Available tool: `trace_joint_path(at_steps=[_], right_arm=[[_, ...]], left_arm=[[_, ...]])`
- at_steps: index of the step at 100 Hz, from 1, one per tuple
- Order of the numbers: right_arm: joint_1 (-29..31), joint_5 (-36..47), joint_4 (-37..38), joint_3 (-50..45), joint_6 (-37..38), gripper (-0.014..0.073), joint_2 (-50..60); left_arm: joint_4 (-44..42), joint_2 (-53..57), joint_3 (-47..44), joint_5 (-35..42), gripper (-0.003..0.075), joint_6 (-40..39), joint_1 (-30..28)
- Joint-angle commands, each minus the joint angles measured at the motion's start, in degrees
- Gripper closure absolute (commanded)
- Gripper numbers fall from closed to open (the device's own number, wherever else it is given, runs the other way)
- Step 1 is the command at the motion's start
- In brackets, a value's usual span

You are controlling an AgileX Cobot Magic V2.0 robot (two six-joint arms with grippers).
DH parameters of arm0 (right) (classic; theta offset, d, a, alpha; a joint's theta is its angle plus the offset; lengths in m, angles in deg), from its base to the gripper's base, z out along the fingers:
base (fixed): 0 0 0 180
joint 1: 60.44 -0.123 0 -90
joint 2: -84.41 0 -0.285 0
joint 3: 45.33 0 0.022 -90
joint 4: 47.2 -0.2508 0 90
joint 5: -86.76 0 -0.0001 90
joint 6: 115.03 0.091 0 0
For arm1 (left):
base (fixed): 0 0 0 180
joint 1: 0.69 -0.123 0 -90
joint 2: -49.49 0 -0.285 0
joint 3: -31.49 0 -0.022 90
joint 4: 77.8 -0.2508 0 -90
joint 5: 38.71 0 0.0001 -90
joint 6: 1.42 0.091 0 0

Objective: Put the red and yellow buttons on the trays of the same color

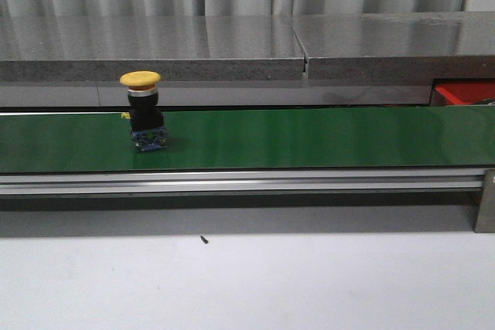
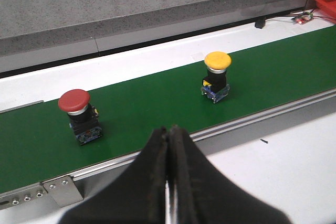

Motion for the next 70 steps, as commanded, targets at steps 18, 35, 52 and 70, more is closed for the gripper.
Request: trace_joint_path(at_steps=[18,35,52,70], right_arm=[[0.1,-3.5,-0.1,11.5,0.0,0.0708,-11.4],[-0.2,-2.7,-0.1,15.5,0.0,0.0708,-19.3],[-0.5,-4.3,-1.4,20.1,0.0,0.0708,-27.0],[-3.0,-9.5,-1.4,27.8,-0.8,0.0701,-36.9]], left_arm=[[0.5,-0.4,1.3,4.0,0.0739,-0.4,0.3],[0.5,-0.4,1.3,4.0,0.0739,-0.4,0.3],[0.5,-0.4,1.3,4.0,0.0739,-0.4,0.3],[0.5,-0.4,1.3,4.0,0.0739,-0.4,0.3]])
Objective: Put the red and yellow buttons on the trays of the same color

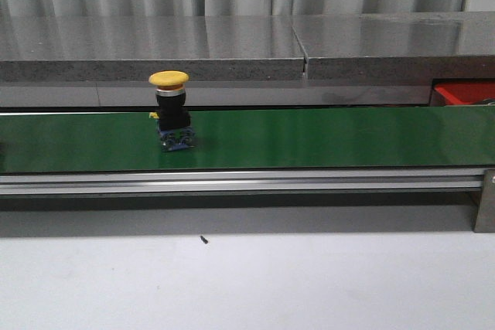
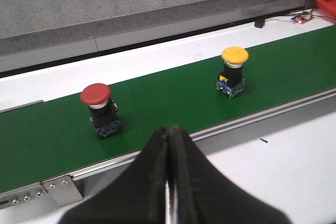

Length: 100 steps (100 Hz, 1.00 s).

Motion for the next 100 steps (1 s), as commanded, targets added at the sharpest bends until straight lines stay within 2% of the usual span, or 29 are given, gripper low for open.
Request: trace_joint_path(at_steps=[1,11,21,30,47,57,87,100], right_arm=[[-1.6,1.8,-0.1,5.5,-0.9,0.0699,-4.9],[-4.2,0.2,0.0,10.0,-0.9,0.0659,-10.2],[-6.8,-1.7,0.0,14.3,-0.9,0.0580,-14.9],[-9.4,-3.5,0.0,18.1,-1.2,0.0464,-19.3],[-14.6,-8.1,-0.1,25.2,-1.6,0.0186,-26.5],[-17.7,-10.4,-0.1,29.3,-1.8,0.0080,-30.5],[-25.2,-20.8,-0.1,44.1,-3.9,0.0069,-42.9],[-27.7,-27.1,-1.0,50.7,-7.1,0.0069,-48.8]], left_arm=[[0.5,-0.4,1.3,4.0,0.0739,-0.4,0.3],[0.5,-0.4,1.3,4.0,0.0739,-0.4,0.3],[0.5,-0.4,1.3,4.0,0.0739,-0.4,0.3],[0.5,-0.4,1.3,4.0,0.0739,-0.4,0.3],[0.5,-0.4,1.3,4.0,0.0739,-0.4,0.3],[0.5,-0.4,1.3,4.0,0.0739,-0.4,0.3],[0.5,-0.4,1.3,4.0,0.0739,-0.4,0.3],[0.5,-0.4,1.3,4.0,0.0739,-0.4,0.3]])
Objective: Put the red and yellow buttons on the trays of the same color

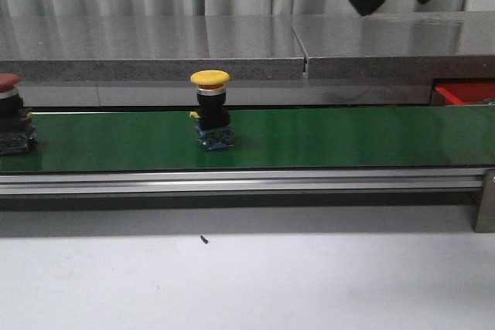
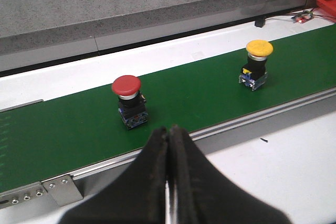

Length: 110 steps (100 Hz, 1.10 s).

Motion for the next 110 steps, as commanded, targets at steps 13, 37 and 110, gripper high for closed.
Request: trace_joint_path(at_steps=[13,37,110], right_arm=[[-2.9,-9.4,-4.9,11.9,-8.6,0.0069,-7.8],[-3.0,-15.3,-12.3,21.4,-13.6,0.0069,-18.3],[-3.0,-7.9,-17.1,27.4,-14.5,0.0305,-28.3]], left_arm=[[0.5,-0.4,1.3,4.1,0.0739,-0.4,0.3],[0.5,-0.4,1.3,4.1,0.0739,-0.4,0.3],[0.5,-0.4,1.3,4.1,0.0739,-0.4,0.3]])
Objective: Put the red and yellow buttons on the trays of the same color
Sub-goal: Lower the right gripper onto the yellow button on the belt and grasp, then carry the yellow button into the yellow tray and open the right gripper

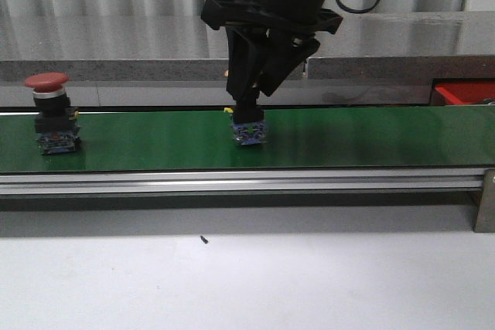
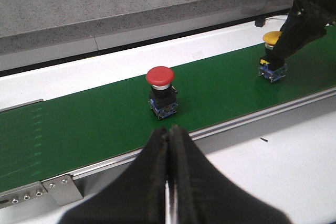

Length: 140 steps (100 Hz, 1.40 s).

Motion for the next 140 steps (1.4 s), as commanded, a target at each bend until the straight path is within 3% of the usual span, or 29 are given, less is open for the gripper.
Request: trace_joint_path(at_steps=[1,19,48,78,106,140], right_arm=[[0.1,2.2,-1.3,2.0,-1.0,0.0305,3.0],[0.1,3.1,-1.2,1.4,-1.1,0.0360,3.7],[0.4,5.3,-0.2,-1.9,-1.1,0.0361,7.9],[2.6,10.0,0.7,-12.7,-0.5,0.0362,16.2],[12.0,12.7,0.7,-25.4,0.1,0.0362,25.6],[28.5,15.9,0.6,-35.1,0.1,0.0362,33.6]], left_arm=[[0.5,-0.4,1.3,4.2,0.0739,-0.4,0.3],[0.5,-0.4,1.3,4.2,0.0739,-0.4,0.3],[0.5,-0.4,1.3,4.2,0.0739,-0.4,0.3],[0.5,-0.4,1.3,4.2,0.0739,-0.4,0.3],[0.5,-0.4,1.3,4.2,0.0739,-0.4,0.3],[0.5,-0.4,1.3,4.2,0.0739,-0.4,0.3]])
